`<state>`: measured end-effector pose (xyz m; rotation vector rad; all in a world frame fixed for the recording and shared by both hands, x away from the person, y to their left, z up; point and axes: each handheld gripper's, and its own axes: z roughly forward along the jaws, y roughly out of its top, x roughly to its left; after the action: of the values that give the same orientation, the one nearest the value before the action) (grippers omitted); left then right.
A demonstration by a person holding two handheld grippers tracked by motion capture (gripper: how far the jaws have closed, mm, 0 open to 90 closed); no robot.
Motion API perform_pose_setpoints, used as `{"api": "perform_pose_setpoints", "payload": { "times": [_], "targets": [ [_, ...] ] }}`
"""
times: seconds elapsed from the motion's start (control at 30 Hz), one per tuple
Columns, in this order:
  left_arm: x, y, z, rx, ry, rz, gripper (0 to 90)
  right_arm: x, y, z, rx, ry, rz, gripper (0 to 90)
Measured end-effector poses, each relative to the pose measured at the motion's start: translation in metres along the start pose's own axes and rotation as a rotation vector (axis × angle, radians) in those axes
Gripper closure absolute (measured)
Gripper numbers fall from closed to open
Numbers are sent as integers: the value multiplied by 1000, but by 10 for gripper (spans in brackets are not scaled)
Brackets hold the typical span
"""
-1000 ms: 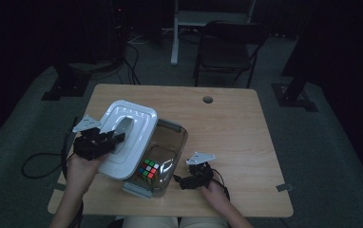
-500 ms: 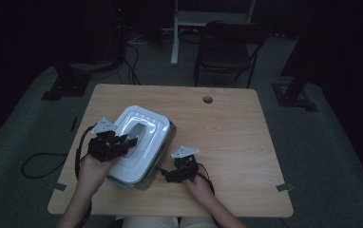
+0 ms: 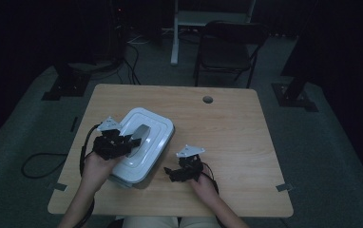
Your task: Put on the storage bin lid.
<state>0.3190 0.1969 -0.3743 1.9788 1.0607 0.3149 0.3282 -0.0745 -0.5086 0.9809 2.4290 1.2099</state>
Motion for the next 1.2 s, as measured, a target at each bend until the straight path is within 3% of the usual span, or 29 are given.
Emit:
{"api": "perform_pose_setpoints", "payload": {
  "times": [0.3,0.4,0.87,0.93,1.2],
  "targets": [
    [1,1,9,3,-30,-29,691,-7,-7,-7,3,-9,19,129],
    [-2,0,13,18,-25,-15,691,-10,-8,-8,1,-8,29,129],
    [-3,-2,13,15,-4,-20,682,-14,-11,-12,-2,-9,36,129],
    [-3,-1,12,1,13,-19,601,-15,-10,-12,-1,-12,37,129],
    [6,0,-3,-23,-1,-38,498,-18,-10,-17,-12,-27,41,129]
  ]
}}
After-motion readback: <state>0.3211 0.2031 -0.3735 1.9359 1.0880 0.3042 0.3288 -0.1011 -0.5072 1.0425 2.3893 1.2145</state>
